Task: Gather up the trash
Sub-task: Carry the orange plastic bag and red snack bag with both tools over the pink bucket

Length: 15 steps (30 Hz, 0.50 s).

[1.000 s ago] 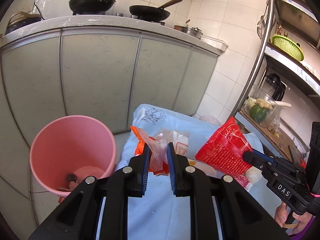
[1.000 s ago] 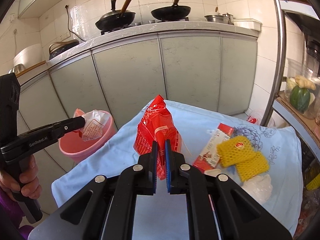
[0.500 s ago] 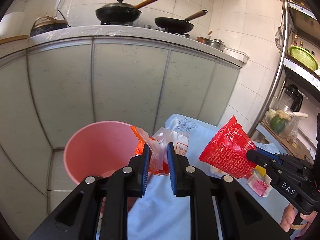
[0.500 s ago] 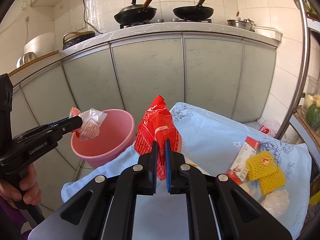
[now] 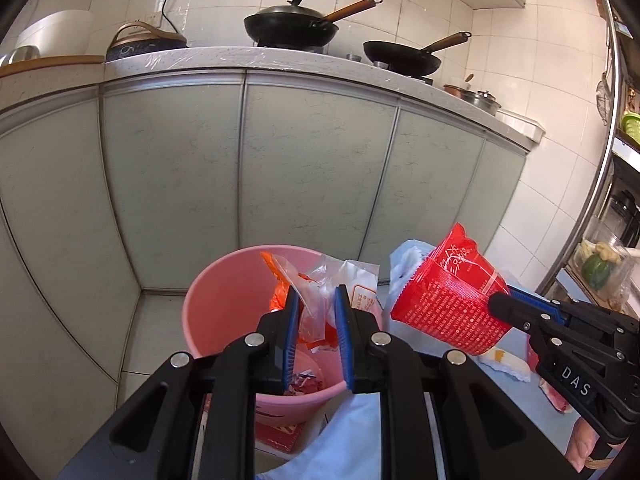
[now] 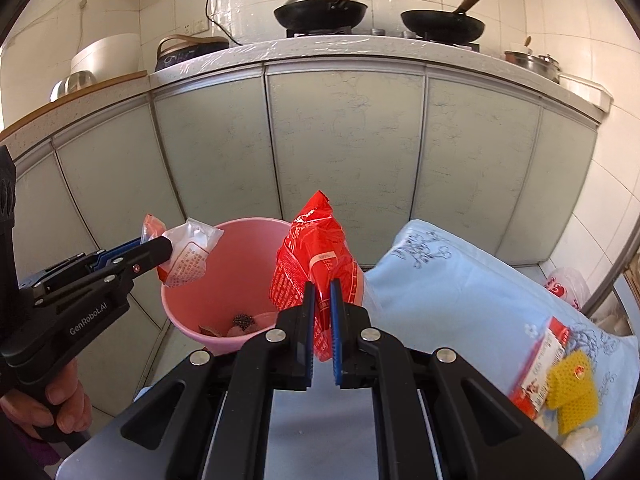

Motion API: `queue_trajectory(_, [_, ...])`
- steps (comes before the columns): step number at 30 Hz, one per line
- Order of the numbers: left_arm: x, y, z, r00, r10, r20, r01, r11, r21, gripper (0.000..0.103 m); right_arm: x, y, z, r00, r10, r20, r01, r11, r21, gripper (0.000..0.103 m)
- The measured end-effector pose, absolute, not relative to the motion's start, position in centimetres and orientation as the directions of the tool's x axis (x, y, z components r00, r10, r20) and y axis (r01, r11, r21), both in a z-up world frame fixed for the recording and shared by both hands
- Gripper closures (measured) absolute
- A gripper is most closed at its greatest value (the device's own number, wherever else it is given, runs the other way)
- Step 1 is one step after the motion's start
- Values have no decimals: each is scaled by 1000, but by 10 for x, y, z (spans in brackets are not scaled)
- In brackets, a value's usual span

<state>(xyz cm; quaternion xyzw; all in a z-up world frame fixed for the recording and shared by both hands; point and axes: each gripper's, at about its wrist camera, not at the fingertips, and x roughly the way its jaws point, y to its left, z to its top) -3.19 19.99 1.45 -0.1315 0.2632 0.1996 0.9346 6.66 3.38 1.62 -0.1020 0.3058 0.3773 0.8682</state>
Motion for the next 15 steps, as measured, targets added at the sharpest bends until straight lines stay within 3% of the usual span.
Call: queue_trajectory(15, [-12,233,-18,718,348,-603,-516,848,-125,86,86,95,-6,458,597,-658,-776,630,33,96])
